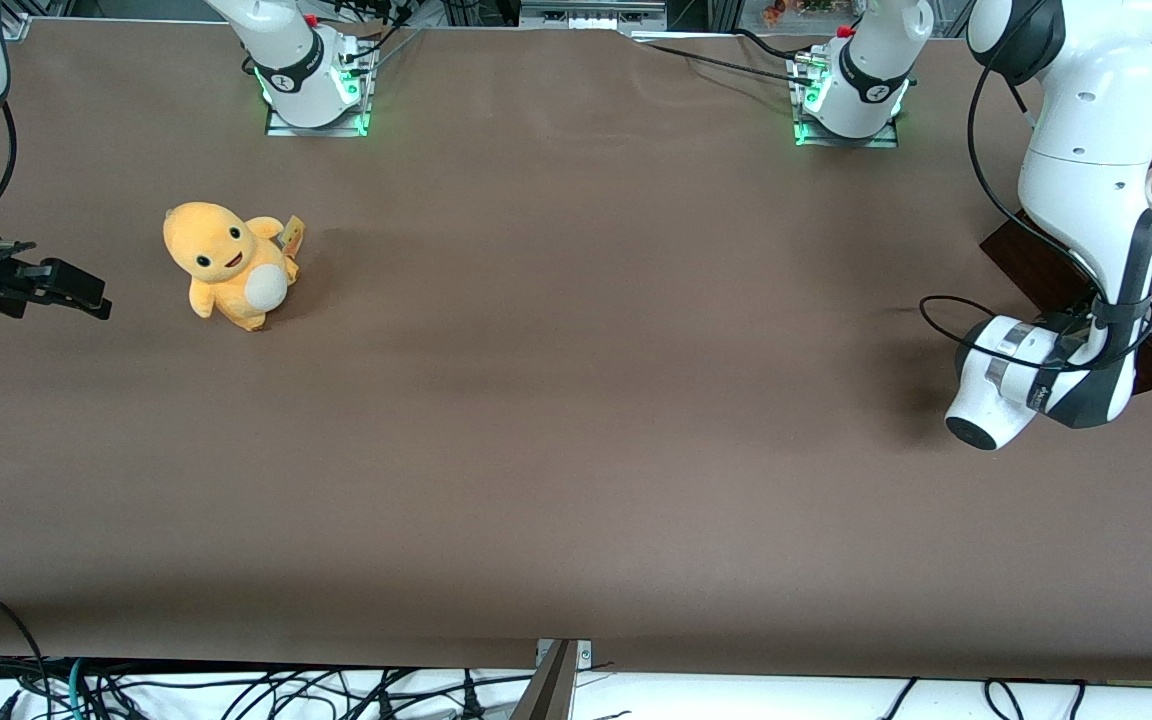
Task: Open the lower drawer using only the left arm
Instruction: 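Close the left gripper on the white bar handle, then pull the handle with the left gripper to slide the drawer outward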
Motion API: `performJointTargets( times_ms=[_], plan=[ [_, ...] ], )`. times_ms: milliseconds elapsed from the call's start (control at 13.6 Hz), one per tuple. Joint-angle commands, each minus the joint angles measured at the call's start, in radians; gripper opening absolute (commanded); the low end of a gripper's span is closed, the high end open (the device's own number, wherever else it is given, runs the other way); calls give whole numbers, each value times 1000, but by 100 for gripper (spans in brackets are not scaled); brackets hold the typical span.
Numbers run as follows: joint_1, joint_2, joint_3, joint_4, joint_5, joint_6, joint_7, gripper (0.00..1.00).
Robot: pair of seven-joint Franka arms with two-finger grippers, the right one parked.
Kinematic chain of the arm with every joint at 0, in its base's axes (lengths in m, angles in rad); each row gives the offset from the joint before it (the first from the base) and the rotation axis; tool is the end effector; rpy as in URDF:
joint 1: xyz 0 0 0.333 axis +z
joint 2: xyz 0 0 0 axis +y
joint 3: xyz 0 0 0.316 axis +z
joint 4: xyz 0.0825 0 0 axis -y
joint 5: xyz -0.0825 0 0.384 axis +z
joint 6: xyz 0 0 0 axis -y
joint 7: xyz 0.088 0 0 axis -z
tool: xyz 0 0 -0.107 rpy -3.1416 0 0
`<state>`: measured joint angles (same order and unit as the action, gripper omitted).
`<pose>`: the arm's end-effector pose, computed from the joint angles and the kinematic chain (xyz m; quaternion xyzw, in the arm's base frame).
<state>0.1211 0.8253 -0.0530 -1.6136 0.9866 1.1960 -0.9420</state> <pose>0.5607 0.1516 0.1637 -0.6932 -0.2470 0.2791 0.6169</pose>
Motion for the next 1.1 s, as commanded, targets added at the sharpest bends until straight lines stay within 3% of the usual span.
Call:
performJointTargets(
  times_ms=[0,1031],
  plan=[
    [-5,6,-7,14,26,-3,26,6],
    [-109,15,-8,27,9,-6,-1,2]
  ],
)
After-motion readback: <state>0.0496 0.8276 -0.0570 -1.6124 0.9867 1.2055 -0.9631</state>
